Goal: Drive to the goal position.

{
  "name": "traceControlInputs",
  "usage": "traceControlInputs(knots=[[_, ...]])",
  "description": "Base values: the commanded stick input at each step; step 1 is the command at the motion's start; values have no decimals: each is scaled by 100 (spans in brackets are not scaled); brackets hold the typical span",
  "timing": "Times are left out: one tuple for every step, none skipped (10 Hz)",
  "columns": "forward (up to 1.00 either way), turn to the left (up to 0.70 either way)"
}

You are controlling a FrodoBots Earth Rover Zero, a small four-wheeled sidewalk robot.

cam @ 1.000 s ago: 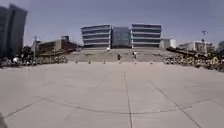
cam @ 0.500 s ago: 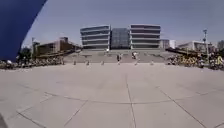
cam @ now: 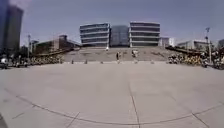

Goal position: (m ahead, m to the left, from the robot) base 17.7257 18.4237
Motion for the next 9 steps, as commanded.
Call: traceControlInputs(knots=[[100,0],[100,0],[100,0],[100,0],[100,0],[100,0],[100,0],[100,0],[100,0]])
